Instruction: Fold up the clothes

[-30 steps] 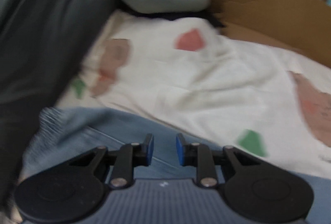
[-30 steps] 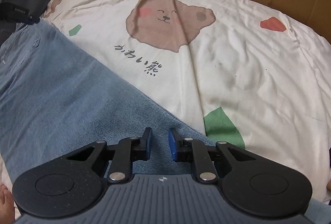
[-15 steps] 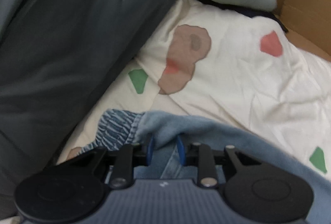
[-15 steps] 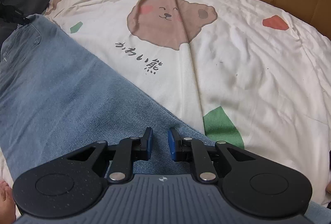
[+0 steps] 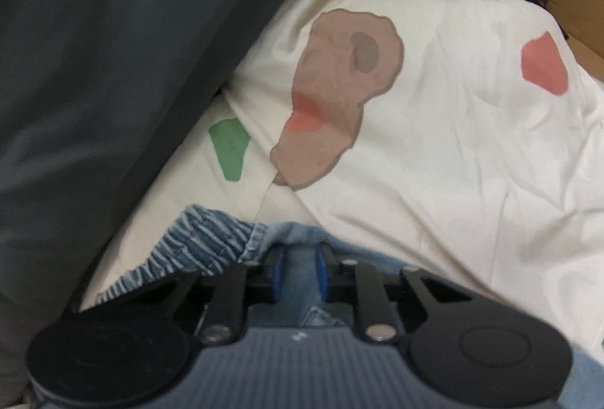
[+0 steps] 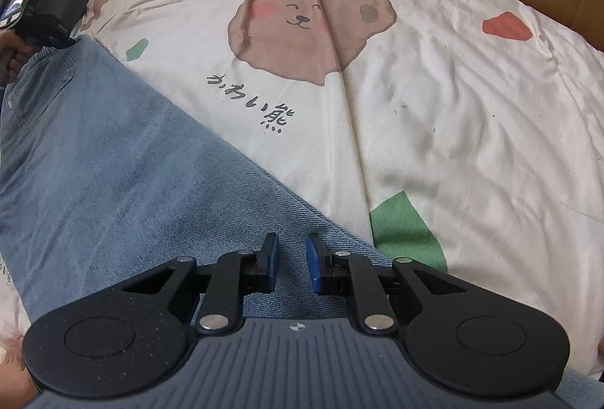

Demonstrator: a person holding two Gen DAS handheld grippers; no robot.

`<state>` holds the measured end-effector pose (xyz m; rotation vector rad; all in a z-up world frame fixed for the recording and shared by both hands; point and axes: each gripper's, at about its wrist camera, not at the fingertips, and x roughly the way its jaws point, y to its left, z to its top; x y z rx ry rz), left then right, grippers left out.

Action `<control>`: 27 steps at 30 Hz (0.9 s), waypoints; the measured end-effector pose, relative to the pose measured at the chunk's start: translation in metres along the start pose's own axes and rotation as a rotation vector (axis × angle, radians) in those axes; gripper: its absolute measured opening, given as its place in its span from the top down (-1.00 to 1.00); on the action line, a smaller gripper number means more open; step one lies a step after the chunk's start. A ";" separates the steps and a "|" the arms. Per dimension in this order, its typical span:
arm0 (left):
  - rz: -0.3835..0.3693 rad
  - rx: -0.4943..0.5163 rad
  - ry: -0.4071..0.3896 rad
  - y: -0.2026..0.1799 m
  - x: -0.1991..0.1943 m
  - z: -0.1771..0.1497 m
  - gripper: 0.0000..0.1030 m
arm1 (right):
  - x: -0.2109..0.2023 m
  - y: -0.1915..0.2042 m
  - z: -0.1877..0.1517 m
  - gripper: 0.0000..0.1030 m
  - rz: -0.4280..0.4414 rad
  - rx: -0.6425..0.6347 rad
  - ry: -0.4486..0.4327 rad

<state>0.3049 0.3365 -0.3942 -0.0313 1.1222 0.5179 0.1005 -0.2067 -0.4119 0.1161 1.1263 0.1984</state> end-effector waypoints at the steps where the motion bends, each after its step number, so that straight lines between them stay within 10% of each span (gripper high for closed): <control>1: -0.011 -0.008 0.009 0.003 0.000 0.002 0.65 | 0.000 -0.001 0.000 0.59 0.003 0.004 0.000; 16: -0.151 -0.020 0.080 0.070 -0.078 -0.009 0.61 | 0.000 -0.002 -0.001 0.59 0.008 -0.004 -0.008; 27: -0.106 -0.067 0.157 0.072 -0.023 -0.034 0.66 | -0.001 0.001 -0.003 0.58 0.003 -0.042 -0.011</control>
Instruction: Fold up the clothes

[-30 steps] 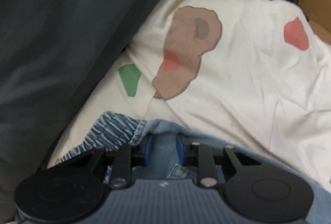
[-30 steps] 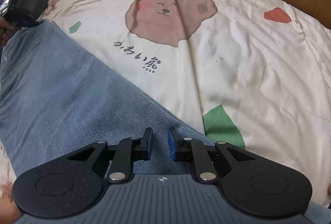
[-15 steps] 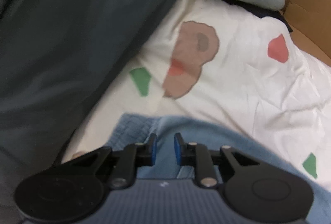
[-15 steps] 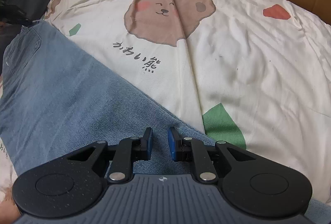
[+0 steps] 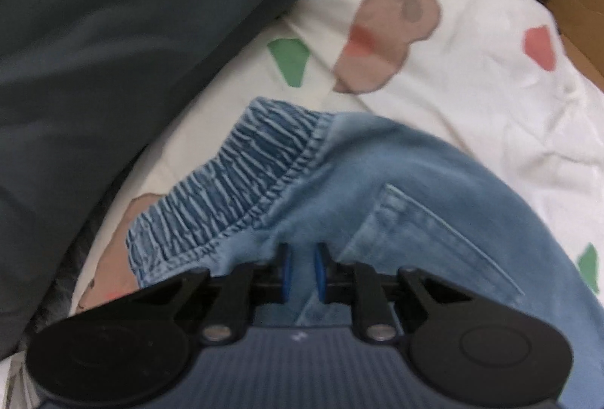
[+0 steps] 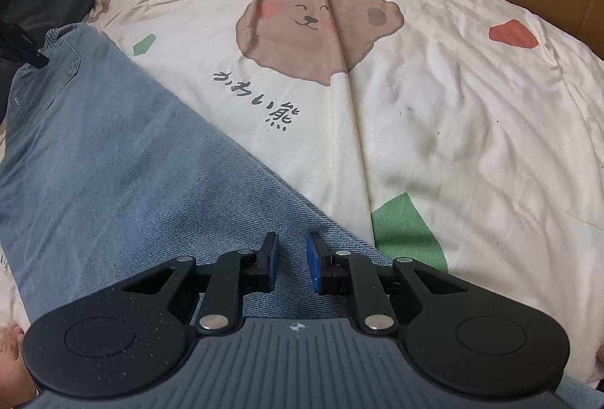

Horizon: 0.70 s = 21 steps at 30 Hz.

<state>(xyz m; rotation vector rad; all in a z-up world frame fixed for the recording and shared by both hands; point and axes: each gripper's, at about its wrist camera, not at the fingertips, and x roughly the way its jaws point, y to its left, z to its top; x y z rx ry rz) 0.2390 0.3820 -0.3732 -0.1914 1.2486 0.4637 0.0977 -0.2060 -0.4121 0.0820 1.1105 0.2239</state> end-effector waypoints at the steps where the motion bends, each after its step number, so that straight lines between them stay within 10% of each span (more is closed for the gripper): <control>1: 0.007 -0.004 -0.002 0.001 0.003 0.001 0.65 | 0.000 0.000 0.000 0.58 0.001 0.000 -0.001; 7: 0.109 -0.006 -0.028 0.010 0.002 0.012 0.94 | 0.000 -0.001 -0.001 0.58 0.002 -0.010 -0.005; 21: -0.052 -0.150 -0.086 0.023 -0.017 0.051 0.76 | 0.001 0.000 -0.002 0.58 -0.002 -0.005 -0.008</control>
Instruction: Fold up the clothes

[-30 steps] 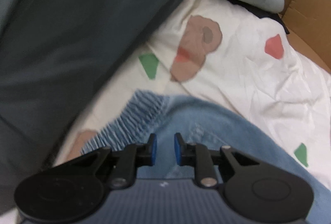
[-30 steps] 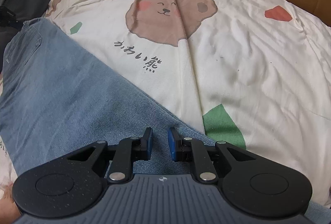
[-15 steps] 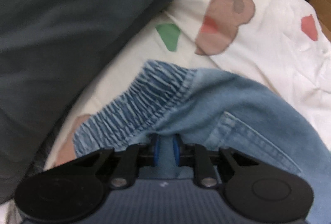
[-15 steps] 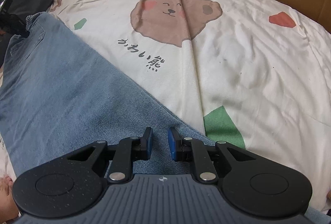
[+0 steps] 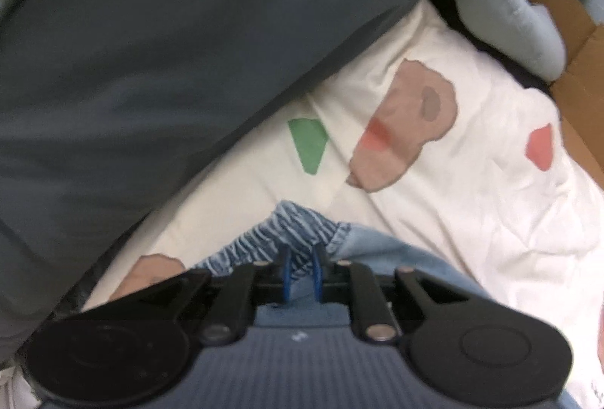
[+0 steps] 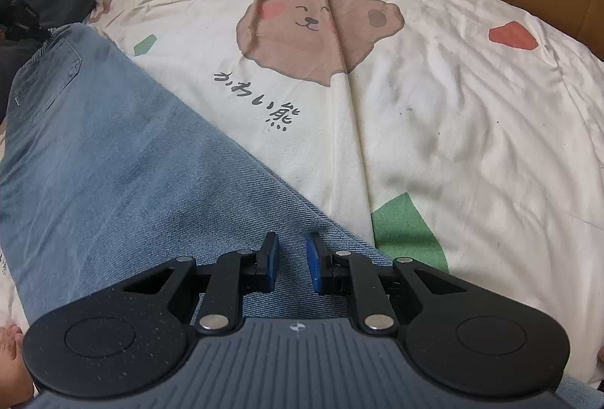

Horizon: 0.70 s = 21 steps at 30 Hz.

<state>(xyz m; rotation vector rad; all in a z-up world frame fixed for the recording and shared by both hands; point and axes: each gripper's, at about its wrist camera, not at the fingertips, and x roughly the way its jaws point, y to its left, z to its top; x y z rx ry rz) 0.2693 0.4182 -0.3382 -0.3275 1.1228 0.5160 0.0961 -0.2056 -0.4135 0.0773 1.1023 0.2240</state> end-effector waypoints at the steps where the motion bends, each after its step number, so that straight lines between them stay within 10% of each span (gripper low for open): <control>1: 0.006 -0.010 0.002 0.000 0.006 0.000 0.77 | 0.000 0.000 0.000 0.58 0.000 0.000 0.002; 12: 0.066 -0.025 0.015 0.006 0.037 0.014 0.42 | 0.005 -0.009 0.007 0.59 0.050 0.013 0.048; 21: 0.034 0.020 0.021 0.032 -0.023 0.016 0.56 | 0.006 -0.009 0.015 0.58 0.056 0.003 0.094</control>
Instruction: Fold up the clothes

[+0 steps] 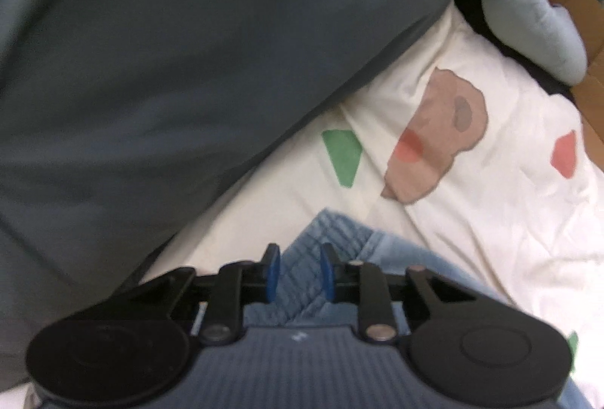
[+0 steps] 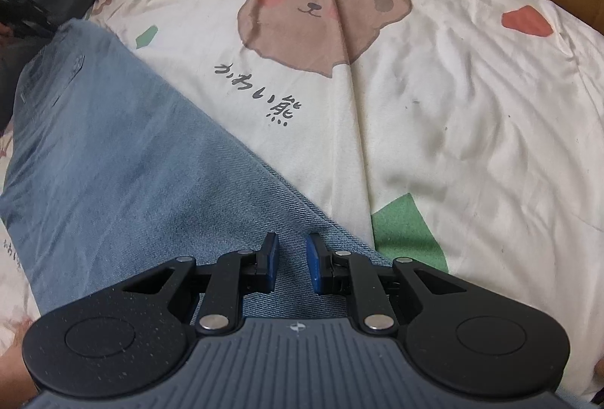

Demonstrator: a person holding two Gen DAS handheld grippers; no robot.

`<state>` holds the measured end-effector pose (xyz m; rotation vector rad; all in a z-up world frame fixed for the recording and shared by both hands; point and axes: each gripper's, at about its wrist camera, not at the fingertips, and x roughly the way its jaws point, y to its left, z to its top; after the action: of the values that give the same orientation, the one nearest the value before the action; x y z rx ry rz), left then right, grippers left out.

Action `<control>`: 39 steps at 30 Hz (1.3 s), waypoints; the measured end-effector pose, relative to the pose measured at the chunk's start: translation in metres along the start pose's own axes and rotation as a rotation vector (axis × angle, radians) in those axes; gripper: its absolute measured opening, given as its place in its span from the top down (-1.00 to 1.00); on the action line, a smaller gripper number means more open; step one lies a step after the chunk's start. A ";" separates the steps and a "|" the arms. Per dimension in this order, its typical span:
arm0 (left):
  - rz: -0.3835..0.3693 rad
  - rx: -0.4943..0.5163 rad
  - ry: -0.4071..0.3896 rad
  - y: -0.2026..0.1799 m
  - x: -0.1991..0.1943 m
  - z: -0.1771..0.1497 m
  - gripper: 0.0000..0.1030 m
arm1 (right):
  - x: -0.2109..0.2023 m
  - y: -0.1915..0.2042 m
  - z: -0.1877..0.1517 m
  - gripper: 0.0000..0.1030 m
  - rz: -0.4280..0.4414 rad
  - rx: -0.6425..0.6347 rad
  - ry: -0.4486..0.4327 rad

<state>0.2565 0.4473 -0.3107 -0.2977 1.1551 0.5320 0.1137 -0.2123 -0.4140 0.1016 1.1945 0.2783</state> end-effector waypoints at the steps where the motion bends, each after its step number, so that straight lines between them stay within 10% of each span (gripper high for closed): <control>1: -0.010 0.009 0.000 0.003 -0.007 -0.004 0.59 | 0.000 -0.001 0.003 0.58 0.007 0.000 0.014; 11: -0.043 0.056 0.064 0.010 -0.033 -0.054 0.71 | 0.000 -0.002 0.010 0.58 0.013 -0.018 0.062; 27: 0.001 0.060 0.136 0.017 0.040 -0.065 0.94 | 0.001 -0.004 0.010 0.58 0.016 -0.009 0.071; 39: -0.118 0.054 0.074 -0.015 -0.039 -0.096 0.71 | -0.003 -0.001 0.013 0.49 0.003 0.022 0.074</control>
<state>0.1771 0.3784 -0.3119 -0.3395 1.2136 0.3883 0.1248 -0.2134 -0.4064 0.1132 1.2710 0.2738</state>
